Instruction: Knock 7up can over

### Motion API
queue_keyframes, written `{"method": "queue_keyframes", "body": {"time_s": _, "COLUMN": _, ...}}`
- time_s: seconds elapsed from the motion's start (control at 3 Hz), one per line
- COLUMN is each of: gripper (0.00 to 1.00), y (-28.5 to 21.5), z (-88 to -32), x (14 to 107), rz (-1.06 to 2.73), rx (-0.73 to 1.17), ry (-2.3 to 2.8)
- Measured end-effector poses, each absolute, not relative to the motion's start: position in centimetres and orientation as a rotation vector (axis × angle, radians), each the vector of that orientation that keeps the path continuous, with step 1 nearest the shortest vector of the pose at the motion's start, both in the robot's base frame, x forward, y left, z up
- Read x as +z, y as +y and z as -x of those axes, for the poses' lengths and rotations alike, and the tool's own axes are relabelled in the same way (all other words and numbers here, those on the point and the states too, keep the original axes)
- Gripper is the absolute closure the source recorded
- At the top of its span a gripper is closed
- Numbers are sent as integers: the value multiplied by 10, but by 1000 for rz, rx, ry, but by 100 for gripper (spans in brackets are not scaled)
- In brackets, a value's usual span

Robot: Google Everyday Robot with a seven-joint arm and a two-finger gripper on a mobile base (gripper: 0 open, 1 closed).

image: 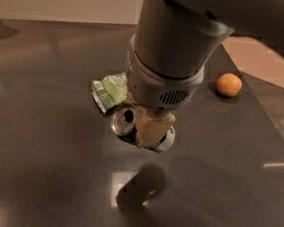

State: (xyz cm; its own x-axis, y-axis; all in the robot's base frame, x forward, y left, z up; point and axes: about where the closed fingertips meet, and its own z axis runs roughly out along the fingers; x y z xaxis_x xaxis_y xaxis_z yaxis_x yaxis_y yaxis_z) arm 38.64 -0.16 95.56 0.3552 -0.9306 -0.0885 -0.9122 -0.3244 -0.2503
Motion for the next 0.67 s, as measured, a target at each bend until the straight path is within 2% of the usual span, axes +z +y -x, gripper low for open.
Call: {"method": "queue_keyframes", "body": {"time_s": 0.67, "gripper": 100, "y": -9, "z": -387, "x": 918, "rz": 2625, "rx": -178, "ry": 1550}}
